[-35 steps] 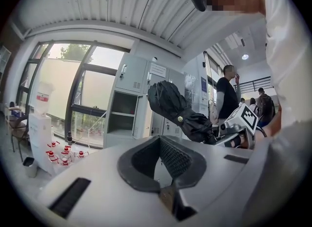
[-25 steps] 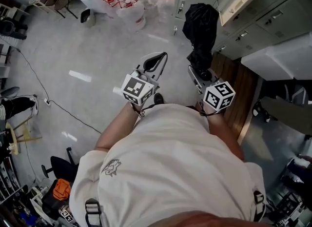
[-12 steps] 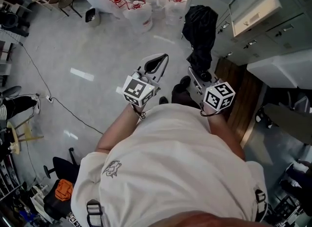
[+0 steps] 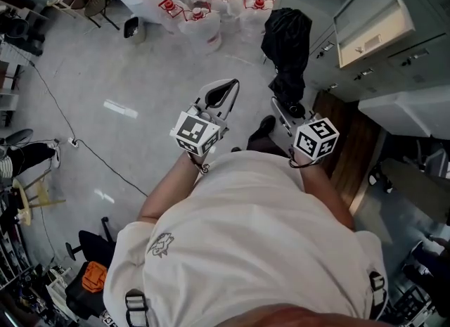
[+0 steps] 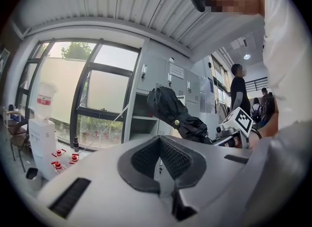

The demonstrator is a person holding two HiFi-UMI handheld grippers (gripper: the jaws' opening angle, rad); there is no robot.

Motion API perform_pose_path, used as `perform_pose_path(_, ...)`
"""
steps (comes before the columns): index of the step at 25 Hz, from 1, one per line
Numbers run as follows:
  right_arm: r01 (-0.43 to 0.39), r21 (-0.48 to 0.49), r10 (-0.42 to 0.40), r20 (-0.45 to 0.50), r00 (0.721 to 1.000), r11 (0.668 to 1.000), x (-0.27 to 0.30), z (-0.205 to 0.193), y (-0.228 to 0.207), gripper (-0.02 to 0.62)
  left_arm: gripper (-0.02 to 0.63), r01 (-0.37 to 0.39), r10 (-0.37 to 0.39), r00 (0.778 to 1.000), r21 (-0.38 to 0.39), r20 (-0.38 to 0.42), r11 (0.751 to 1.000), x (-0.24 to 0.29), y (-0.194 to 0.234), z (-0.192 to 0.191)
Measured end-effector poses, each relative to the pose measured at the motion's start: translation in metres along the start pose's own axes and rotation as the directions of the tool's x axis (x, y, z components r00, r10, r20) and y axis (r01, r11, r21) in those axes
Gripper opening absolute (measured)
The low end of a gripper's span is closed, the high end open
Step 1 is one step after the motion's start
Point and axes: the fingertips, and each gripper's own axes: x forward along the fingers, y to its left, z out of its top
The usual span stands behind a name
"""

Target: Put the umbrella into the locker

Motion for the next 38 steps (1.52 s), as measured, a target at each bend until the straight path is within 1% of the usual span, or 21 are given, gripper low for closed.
perform_pose_path(6,0.018,0.018,-0.018,-0.006,1.000,1.000,0.014,0.022,-0.054,0.100,0.012,0.012,-0.012,1.000,-0.008,-0.015,1.000,0.057,0.020,-0.005)
perform_pose_path(12,0.045,0.027,-0.044,-0.019,0.999,0.999,0.019,0.045,-0.125,0.100,0.012,0.031,-0.032,0.999,-0.001,-0.013,1.000,0.138,0.038,0.001)
perform_pose_path(16,0.043,0.059,-0.041,-0.030,0.999,0.997,0.018,0.056,-0.168,0.100,0.012,0.051,-0.051,0.998,-0.007,-0.031,0.999,0.193,0.041,-0.002)
perform_pose_path(22,0.032,0.070,-0.030,-0.039,0.999,0.997,0.020,0.074,-0.221,0.100,0.012,0.075,-0.075,0.996,-0.004,-0.046,0.997,0.261,0.045,-0.007)
perform_pose_path(26,0.045,0.078,-0.043,-0.031,0.999,0.996,0.024,0.082,-0.244,0.100,0.012,0.109,-0.108,0.993,0.014,-0.045,0.994,0.293,0.047,-0.004)
perform_pose_path(31,0.094,0.076,-0.091,-0.042,0.995,0.993,0.034,0.087,-0.267,0.100,0.012,0.168,-0.167,0.985,0.014,-0.047,0.986,0.331,0.059,-0.005)
perform_pose_path(35,0.141,0.104,-0.138,-0.036,0.990,0.985,0.049,0.097,-0.281,0.100,0.012,0.225,-0.224,0.973,0.003,-0.055,0.974,0.359,0.078,-0.003)
perform_pose_path(38,0.192,0.112,-0.189,-0.041,0.981,0.975,0.059,0.103,-0.291,0.101,0.012,0.279,-0.278,0.959,0.008,-0.055,0.960,0.377,0.091,0.003)
